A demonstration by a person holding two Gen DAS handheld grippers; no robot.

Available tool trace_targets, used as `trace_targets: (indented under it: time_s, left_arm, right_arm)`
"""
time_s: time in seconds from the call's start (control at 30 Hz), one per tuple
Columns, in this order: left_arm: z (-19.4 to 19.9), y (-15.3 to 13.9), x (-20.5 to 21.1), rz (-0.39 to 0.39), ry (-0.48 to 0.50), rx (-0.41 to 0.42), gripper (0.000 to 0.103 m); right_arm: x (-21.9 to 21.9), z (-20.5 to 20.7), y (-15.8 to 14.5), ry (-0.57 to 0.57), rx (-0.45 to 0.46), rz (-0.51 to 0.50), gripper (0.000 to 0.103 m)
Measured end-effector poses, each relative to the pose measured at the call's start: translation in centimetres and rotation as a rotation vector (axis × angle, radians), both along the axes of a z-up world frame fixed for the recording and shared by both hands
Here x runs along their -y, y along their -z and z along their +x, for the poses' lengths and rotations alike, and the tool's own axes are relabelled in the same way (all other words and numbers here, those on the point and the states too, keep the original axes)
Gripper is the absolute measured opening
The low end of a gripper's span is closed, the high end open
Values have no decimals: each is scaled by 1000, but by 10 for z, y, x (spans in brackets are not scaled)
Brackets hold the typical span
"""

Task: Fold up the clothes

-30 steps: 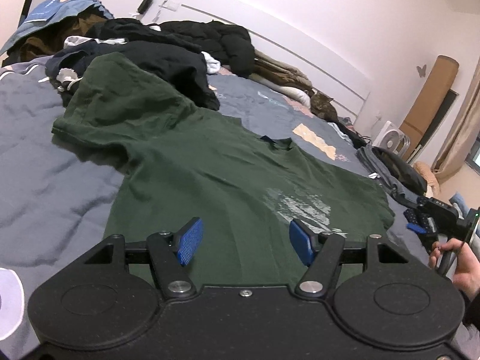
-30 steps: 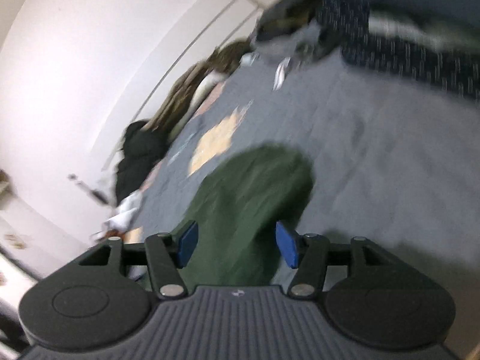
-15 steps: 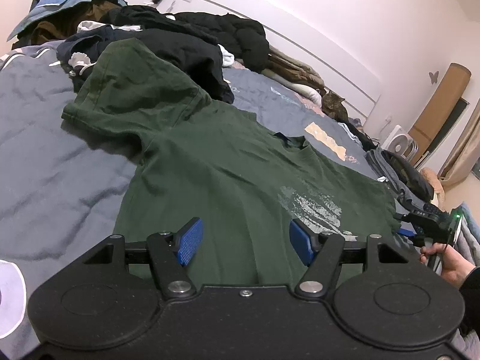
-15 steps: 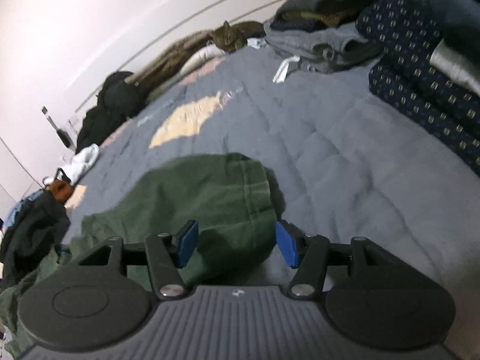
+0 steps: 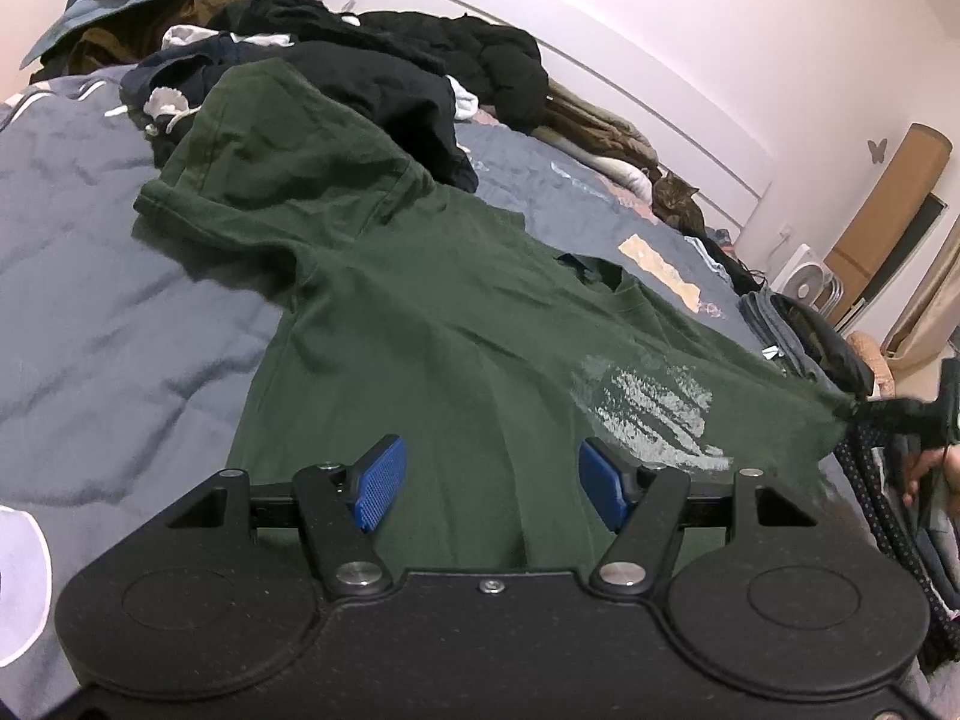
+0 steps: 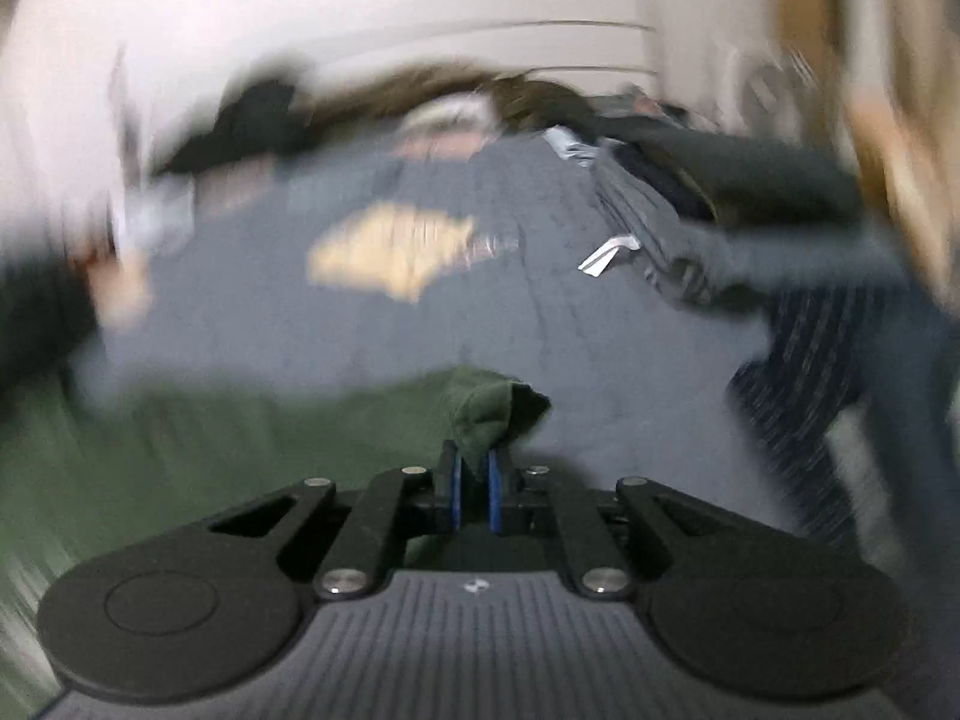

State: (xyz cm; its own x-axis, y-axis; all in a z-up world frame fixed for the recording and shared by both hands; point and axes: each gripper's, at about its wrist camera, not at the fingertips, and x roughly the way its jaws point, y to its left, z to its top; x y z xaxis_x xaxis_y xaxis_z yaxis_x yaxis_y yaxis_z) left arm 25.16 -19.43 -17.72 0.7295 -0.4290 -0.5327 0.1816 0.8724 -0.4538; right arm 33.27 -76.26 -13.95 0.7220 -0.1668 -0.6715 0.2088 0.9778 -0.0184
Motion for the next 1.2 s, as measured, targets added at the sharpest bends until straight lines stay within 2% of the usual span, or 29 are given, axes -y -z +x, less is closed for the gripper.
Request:
trace_targets:
  time_s: [0.03,0.1,0.17,0.23,0.37,0.43,0.53,0.6,0.73,0.8,0.93,0.97,1.13,1.2]
  left_arm:
    - [0,0,0,0,0,0,63]
    - [0,0,0,0,1,-1,63]
    - [1,0,-1,-3,2,-5,63]
    - [2,1,-1,-5,3,-13,63]
    - [2,0,-1,-7,1,-14,63]
    - [1,0,0,-4,2,-12,64]
    - [0,0,1,3,5,-9,63]
    - [0,1,1,4,6,-12,63]
    - [1,2,1,6,8,-17,63]
    - [1,2,1,7,9,-20,64]
    - [1,2,2,5,14,-19,64]
    - [1,2,2,5,14,-19,64]
    - [1,3,2,7,10,-19,63]
    - [1,3,2,7,9,-21,63]
  right_arm:
    - [-1,3,6,-3,-53,-32,11]
    - [9,1,15,20,-76,10,12]
    - [20,-8,21,49,-42,77,14]
    - [30,-18,25,83,4,133,20]
    - [46,-41,26,141,68,176,24]
    - [51,-49,28,118,101,164,24]
    - [44,-45,38,59,62,53,24]
    - [41,-41,48,32,33,26,26]
    - [36,-35,67,-19,-11,78,27]
    - [30,-35,68,-79,2,102,29]
    - [21,-34,68,-182,16,135,40]
    - [19,-32,69,-194,14,133,40]
    - [33,-28,75,-136,18,253,49]
    - [31,-31,77,-122,20,230,49]
